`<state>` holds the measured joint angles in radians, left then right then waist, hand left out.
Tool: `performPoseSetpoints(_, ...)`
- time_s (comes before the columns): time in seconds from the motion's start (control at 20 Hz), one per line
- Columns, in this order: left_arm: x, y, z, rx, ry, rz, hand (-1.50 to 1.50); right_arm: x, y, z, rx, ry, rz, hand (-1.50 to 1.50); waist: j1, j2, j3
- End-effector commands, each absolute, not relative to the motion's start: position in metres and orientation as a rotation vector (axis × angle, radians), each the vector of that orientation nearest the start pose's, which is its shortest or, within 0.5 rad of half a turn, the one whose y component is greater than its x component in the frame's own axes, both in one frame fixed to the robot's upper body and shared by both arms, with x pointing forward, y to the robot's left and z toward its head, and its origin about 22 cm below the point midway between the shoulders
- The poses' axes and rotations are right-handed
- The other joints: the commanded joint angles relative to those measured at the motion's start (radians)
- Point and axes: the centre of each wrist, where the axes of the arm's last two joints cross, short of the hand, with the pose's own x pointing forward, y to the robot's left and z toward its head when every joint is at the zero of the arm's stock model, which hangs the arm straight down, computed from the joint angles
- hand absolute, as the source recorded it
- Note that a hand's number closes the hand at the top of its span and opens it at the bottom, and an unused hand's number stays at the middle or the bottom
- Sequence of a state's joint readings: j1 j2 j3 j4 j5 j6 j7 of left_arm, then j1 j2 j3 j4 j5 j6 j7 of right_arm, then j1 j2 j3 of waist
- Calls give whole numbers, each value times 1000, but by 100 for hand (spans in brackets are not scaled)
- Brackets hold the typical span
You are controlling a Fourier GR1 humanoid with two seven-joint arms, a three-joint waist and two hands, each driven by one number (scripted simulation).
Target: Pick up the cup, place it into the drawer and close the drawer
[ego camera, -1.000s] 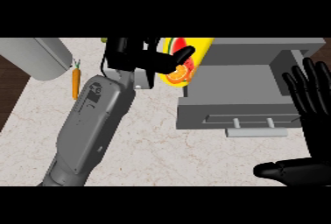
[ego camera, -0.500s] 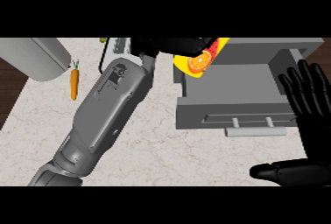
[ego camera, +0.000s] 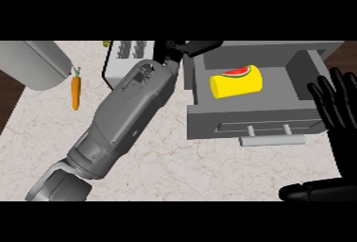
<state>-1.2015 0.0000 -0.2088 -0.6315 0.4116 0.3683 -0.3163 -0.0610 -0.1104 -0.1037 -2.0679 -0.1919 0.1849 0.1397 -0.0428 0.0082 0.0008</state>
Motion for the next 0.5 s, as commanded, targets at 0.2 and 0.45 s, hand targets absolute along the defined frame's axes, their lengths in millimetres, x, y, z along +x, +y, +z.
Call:
performPoseSetpoints(0.2, 430, 25, 133, -117, -1897, -226, 150, 224, -252, 129, 176, -1996, 181, -150, -21, 6, 0)
performPoseSetpoints(0.45, 429, 14, 141, -122, -1910, -267, 150, 244, -248, 140, 181, -2002, 167, -150, -35, 12, 0)
